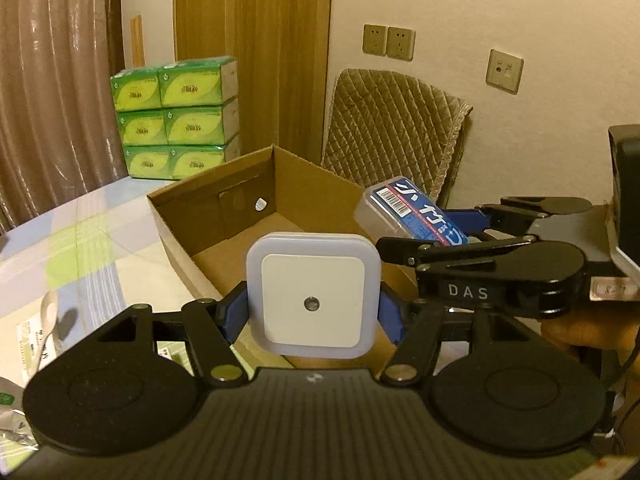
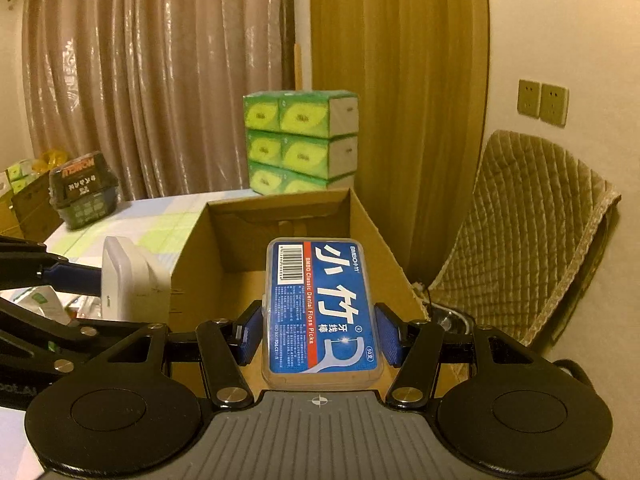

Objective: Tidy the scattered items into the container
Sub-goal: 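Carry the night-light and toothpick box into the cardboard box with both tools, then open both tools to drop the items into the box and withdraw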

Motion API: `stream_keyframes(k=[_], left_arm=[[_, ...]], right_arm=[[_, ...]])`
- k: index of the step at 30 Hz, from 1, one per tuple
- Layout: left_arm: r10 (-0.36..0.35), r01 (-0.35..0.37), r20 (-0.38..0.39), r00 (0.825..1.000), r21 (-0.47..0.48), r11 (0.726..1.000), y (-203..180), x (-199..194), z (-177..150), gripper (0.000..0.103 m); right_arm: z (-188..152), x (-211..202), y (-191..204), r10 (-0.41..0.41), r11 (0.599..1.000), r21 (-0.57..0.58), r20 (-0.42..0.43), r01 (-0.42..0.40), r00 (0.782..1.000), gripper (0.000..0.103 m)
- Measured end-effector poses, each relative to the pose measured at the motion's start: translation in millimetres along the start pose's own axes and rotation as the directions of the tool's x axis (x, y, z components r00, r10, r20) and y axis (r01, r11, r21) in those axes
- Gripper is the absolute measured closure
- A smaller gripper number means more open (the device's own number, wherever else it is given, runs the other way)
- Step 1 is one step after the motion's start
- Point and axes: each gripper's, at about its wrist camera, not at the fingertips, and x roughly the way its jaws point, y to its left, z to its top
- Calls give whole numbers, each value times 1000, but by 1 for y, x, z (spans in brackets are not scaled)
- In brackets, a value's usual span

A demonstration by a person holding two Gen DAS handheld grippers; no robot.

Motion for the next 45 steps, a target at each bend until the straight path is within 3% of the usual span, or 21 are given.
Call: stream_keyframes(k=[22, 29, 34, 39, 41, 43, 45], left_arm=[[-25, 25, -30, 999, -15, 1000, -3, 45, -7, 44], [11, -11, 3, 1000, -25, 1000, 5, 26, -8, 43], [61, -59, 24, 998, -81, 995, 21, 2, -18, 36], [81, -79, 19, 997, -110, 991, 28, -15, -29, 35], [84, -82, 16, 996, -120, 989, 29, -20, -35, 35], [87, -85, 12, 996, -126, 988, 29, -24, -39, 34], [89, -87, 9, 996, -133, 987, 29, -28, -45, 33]], right_arm=[[-9, 23, -22, -35, 999, 27, -56, 36, 998, 48], [-12, 21, -19, -21, 999, 31, -60, 23, 998, 48], [-14, 23, -14, -1, 999, 34, -70, 3, 998, 48], [-15, 26, -6, 7, 1000, 30, -74, -5, 997, 47], [-16, 26, -4, 13, 1000, 26, -67, -11, 998, 44], [-16, 23, -2, 7, 1000, 18, -58, -6, 998, 21], [-17, 17, -2, 0, 1000, 17, -37, 0, 999, 20]])
